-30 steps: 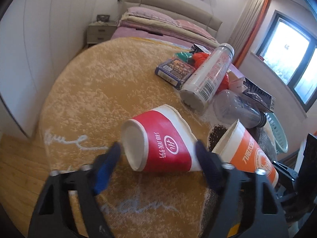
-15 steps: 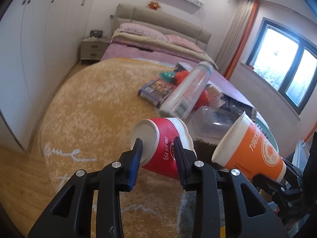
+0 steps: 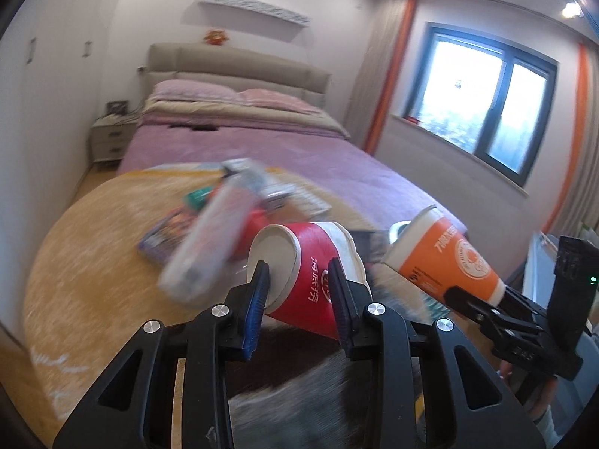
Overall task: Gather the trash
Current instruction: 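Carry both cups over the teal basket and open both grippers to drop them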
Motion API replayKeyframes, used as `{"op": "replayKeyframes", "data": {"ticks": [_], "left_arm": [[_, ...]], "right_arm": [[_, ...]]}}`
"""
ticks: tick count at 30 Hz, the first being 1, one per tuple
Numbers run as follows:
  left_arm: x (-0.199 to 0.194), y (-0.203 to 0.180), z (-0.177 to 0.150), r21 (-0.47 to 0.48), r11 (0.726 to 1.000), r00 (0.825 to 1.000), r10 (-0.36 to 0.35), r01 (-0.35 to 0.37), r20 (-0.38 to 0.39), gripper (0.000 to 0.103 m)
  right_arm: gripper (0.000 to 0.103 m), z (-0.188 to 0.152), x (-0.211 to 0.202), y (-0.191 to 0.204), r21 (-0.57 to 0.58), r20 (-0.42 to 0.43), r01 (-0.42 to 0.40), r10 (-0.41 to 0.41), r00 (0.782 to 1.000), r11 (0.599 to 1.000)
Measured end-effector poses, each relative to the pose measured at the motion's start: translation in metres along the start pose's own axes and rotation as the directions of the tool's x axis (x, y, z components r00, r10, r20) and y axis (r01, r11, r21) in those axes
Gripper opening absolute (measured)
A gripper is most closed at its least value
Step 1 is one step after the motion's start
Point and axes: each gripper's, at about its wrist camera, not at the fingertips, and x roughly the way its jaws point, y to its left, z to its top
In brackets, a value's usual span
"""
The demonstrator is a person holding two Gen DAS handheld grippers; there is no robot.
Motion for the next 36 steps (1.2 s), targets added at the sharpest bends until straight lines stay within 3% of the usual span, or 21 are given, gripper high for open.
{"op": "replayKeyframes", "data": {"ticks": [7, 13, 18, 25, 30, 33, 34, 36], "left_arm": [[0.057, -0.072, 0.025, 0.086, 0.990, 0.994, -0.107, 0.109, -0.024, 0.031], [0.121, -0.136, 0.038, 0.105, 0.980, 0.985, -0.161, 0.167, -0.065, 0.031], [0.183, -0.175, 0.039, 0.131, 0.973, 0.976, -0.171, 0.188, -0.134, 0.031], [0.260, -0.194, 0.024, 0.120, 0.970, 0.951, -0.174, 0.210, -0.256, 0.031], [0.295, -0.194, 0.009, 0.084, 0.974, 0.927, -0.169, 0.209, -0.336, 0.032], [0.302, -0.192, 0.006, 0.061, 0.976, 0.921, -0.174, 0.208, -0.348, 0.032], [0.302, -0.193, 0.004, 0.065, 0.976, 0.922, -0.175, 0.210, -0.346, 0.035], [0.298, -0.195, 0.004, 0.081, 0.976, 0.927, -0.162, 0.200, -0.338, 0.058]], "right_arm": [[0.061, 0.011, -0.015, -0.084, 0.143, 0.036, 0.197, -0.204, 0.978, 0.970], [0.061, 0.005, 0.006, -0.160, 0.286, -0.067, 0.352, -0.348, 0.935, 0.891], [0.061, 0.000, 0.031, -0.210, 0.343, -0.170, 0.429, -0.394, 0.903, 0.836], [0.062, -0.011, 0.054, -0.237, 0.358, -0.274, 0.500, -0.423, 0.864, 0.789], [0.062, -0.016, 0.061, -0.251, 0.376, -0.304, 0.513, -0.420, 0.855, 0.771], [0.062, -0.020, 0.062, -0.259, 0.396, -0.319, 0.519, -0.417, 0.851, 0.758], [0.062, -0.020, 0.062, -0.259, 0.401, -0.320, 0.517, -0.414, 0.852, 0.756], [0.063, -0.019, 0.058, -0.256, 0.410, -0.311, 0.509, -0.408, 0.858, 0.757]]}}
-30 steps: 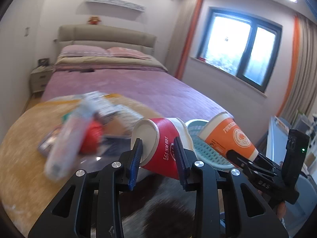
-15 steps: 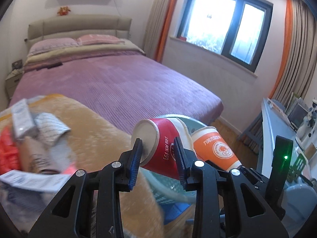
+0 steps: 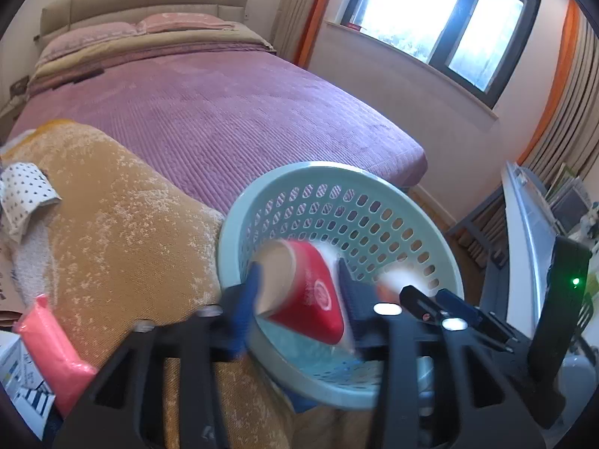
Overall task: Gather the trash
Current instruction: 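Carry both cups over the teal basket and open both grippers to drop them, then grasp the pink-and-white bottle with the left gripper while the right gripper approaches the clear bottle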
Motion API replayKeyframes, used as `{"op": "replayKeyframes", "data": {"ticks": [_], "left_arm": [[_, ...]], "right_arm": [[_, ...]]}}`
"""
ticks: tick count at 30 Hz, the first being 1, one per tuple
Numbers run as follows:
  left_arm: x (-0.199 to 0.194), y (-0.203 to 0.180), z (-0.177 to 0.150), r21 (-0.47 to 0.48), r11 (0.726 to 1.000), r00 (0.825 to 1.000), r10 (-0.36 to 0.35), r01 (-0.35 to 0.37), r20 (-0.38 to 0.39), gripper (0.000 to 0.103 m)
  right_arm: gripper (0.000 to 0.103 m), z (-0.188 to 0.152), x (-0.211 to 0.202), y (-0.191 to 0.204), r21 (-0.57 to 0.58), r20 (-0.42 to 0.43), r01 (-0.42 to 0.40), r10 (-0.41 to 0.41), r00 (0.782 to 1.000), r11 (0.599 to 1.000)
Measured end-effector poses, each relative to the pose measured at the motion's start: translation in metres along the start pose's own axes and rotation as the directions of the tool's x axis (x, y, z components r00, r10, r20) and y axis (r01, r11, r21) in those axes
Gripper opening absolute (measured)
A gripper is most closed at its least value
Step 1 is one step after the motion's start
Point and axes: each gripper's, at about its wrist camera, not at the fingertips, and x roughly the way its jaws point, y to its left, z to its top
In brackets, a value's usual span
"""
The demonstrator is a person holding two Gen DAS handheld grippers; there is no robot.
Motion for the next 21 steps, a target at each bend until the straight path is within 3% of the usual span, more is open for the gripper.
{"op": "replayKeyframes", "data": {"ticks": [1, 2, 8, 14, 21], "left_arm": [[-0.004, 0.000, -0.001, -0.003, 1.000, 1.000, 0.001, -0.001, 0.014, 0.069], [-0.011, 0.000, -0.001, -0.003, 1.000, 0.999, -0.009, 0.010, 0.032, 0.069], [-0.057, 0.000, -0.014, 0.029, 0.998, 0.994, -0.056, 0.054, 0.097, 0.069], [-0.127, 0.007, -0.038, 0.051, 0.997, 0.976, -0.069, 0.060, 0.207, 0.069], [-0.211, 0.054, -0.072, -0.022, 1.000, 0.946, 0.003, 0.004, 0.325, 0.069]], "right_arm": [[0.065, -0.001, -0.005, 0.002, 0.004, 0.006, -0.003, 0.003, 1.000, 1.000], [0.065, -0.001, -0.009, 0.002, 0.007, 0.014, -0.006, 0.006, 1.000, 1.000], [0.065, -0.009, -0.047, 0.012, 0.000, 0.082, -0.052, 0.052, 0.995, 0.999], [0.065, -0.025, -0.089, 0.054, -0.121, 0.153, -0.095, 0.113, 0.982, 0.988], [0.065, -0.059, -0.122, 0.121, -0.271, 0.166, -0.222, 0.273, 0.948, 0.936]]}}
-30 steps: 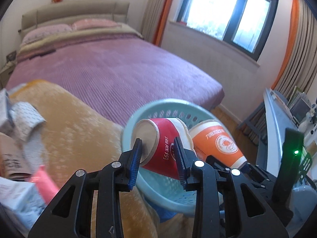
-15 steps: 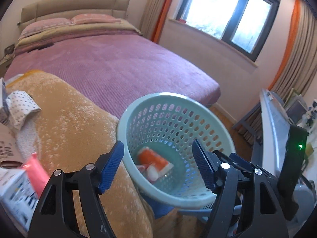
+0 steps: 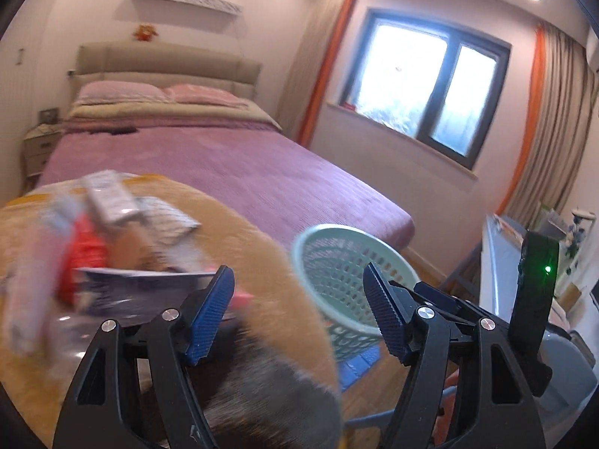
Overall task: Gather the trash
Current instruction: 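Grasp the pink-and-white bottle with the left gripper while the right gripper approaches the clear bottle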
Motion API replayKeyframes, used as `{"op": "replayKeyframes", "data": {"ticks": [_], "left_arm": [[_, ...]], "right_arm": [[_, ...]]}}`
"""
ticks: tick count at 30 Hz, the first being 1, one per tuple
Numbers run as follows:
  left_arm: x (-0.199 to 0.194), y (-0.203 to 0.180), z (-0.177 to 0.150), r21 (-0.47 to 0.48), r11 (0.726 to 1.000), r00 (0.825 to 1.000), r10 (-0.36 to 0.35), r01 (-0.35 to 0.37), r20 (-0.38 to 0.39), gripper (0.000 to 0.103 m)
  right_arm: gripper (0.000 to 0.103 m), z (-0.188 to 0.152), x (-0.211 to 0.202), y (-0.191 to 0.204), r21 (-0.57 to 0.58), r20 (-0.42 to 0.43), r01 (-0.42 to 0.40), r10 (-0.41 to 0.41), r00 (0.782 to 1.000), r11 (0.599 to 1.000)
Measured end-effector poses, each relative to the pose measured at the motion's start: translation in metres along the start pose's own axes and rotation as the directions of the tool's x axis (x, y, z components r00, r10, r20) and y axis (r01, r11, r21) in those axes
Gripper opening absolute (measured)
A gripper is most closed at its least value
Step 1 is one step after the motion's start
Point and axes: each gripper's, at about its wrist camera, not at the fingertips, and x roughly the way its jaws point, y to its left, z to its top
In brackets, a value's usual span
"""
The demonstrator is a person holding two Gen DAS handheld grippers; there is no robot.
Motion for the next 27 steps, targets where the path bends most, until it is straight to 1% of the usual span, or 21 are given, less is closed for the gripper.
{"op": "replayKeyframes", "data": {"ticks": [2, 4, 5, 8, 10, 12, 13, 14, 16, 18, 20, 22, 25, 27], "left_arm": [[-0.018, 0.014, -0.001, -0.005, 0.999, 0.999, 0.046, -0.046, 0.016, 0.069], [-0.037, 0.032, -0.002, -0.002, 0.994, 0.993, 0.114, -0.114, 0.033, 0.069], [-0.044, 0.042, -0.001, -0.003, 0.988, 0.987, 0.152, -0.152, 0.041, 0.069], [-0.059, 0.066, 0.001, -0.016, 0.972, 0.970, 0.237, -0.236, 0.046, 0.072], [-0.068, 0.091, -0.002, -0.038, 0.957, 0.957, 0.288, -0.287, 0.044, 0.072], [-0.068, 0.109, -0.003, -0.056, 0.947, 0.948, 0.318, -0.316, 0.013, 0.075], [-0.065, 0.119, -0.004, -0.053, 0.941, 0.942, 0.334, -0.335, -0.020, 0.077], [-0.060, 0.127, -0.005, -0.038, 0.932, 0.932, 0.357, -0.360, -0.058, 0.077], [-0.052, 0.139, -0.009, -0.011, 0.918, 0.914, 0.393, -0.396, -0.097, 0.076], [-0.048, 0.150, -0.011, -0.004, 0.914, 0.908, 0.402, -0.405, -0.117, 0.075], [-0.046, 0.160, -0.012, -0.028, 0.912, 0.907, 0.403, -0.409, -0.126, 0.075], [-0.044, 0.172, -0.011, -0.062, 0.919, 0.915, 0.377, -0.389, -0.147, 0.075], [-0.035, 0.188, -0.010, -0.083, 0.927, 0.919, 0.344, -0.365, -0.193, 0.074], [-0.027, 0.194, -0.009, -0.089, 0.926, 0.914, 0.340, -0.366, -0.220, 0.073]], "right_arm": [[0.065, -0.002, 0.001, 0.023, -0.043, -0.007, -0.038, 0.038, 0.999, 0.998], [0.065, -0.004, 0.003, 0.047, -0.089, -0.012, -0.083, 0.082, 0.997, 0.993], [0.065, -0.004, 0.005, 0.057, -0.105, -0.014, -0.095, 0.094, 0.995, 0.990], [0.065, -0.007, 0.014, 0.084, -0.152, -0.041, -0.135, 0.130, 0.991, 0.979], [0.065, -0.009, 0.020, 0.094, -0.168, -0.056, -0.156, 0.149, 0.987, 0.973], [0.065, -0.010, 0.027, 0.103, -0.187, -0.070, -0.164, 0.153, 0.986, 0.968], [0.065, -0.009, 0.032, 0.107, -0.193, -0.077, -0.169, 0.157, 0.985, 0.967], [0.065, -0.009, 0.036, 0.108, -0.196, -0.084, -0.177, 0.163, 0.983, 0.965], [0.065, -0.007, 0.044, 0.109, -0.196, -0.104, -0.191, 0.174, 0.979, 0.962], [0.065, -0.007, 0.050, 0.111, -0.193, -0.120, -0.201, 0.181, 0.976, 0.960], [0.065, -0.011, 0.052, 0.114, -0.205, -0.127, -0.211, 0.188, 0.974, 0.956], [0.065, -0.017, 0.056, 0.115, -0.209, -0.150, -0.228, 0.200, 0.968, 0.951], [0.065, -0.024, 0.069, 0.113, -0.179, -0.209, -0.265, 0.227, 0.951, 0.947], [0.067, -0.026, 0.078, 0.114, -0.164, -0.252, -0.291, 0.245, 0.936, 0.942]]}}
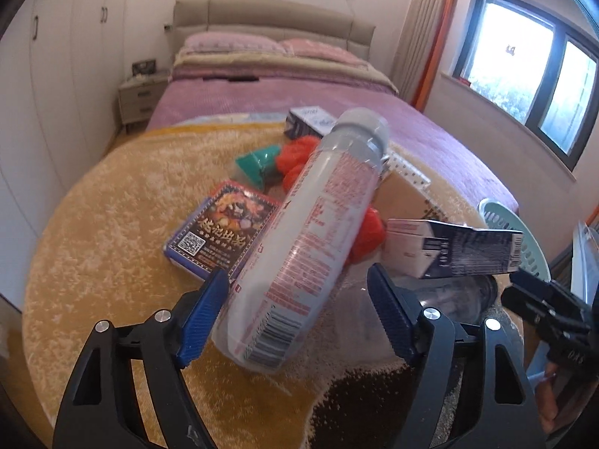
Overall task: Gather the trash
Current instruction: 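Grasp the pink-and-white bottle with the left gripper while the right gripper approaches the clear bottle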
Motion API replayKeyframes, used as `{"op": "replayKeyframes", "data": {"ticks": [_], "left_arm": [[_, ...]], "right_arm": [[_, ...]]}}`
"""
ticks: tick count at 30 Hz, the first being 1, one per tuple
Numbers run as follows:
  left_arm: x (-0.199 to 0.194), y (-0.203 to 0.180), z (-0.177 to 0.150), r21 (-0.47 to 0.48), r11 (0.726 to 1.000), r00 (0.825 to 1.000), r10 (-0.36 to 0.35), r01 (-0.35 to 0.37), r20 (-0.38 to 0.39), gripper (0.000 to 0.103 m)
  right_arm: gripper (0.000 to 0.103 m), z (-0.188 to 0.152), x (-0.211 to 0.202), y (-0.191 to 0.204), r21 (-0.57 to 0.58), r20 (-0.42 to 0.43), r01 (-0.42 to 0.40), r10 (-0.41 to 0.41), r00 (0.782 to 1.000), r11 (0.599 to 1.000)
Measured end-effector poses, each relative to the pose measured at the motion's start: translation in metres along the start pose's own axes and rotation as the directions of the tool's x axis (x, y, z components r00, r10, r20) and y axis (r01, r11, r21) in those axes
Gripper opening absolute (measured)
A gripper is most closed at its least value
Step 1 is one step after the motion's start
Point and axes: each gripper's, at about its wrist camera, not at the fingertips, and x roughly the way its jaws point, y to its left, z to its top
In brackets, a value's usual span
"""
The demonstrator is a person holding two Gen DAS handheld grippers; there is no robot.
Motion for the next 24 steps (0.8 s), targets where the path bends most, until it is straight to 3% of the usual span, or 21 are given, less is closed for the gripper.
{"op": "replayKeyframes", "data": {"ticks": [12, 24], "left_arm": [[0.010, 0.009, 0.010, -0.024, 1.000, 1.000, -0.021, 0.021, -0.022, 0.058], [-0.036, 0.034, -0.018, -0.151, 0.988, 0.999, -0.023, 0.027, 0.025, 0.049]], "right_arm": [[0.071, 0.005, 0.023, 0.008, 0.003, -0.071, -0.136, 0.136, 0.988, 0.991], [0.071, -0.041, -0.003, 0.060, -0.088, -0.143, -0.268, 0.254, 0.957, 0.959]]}}
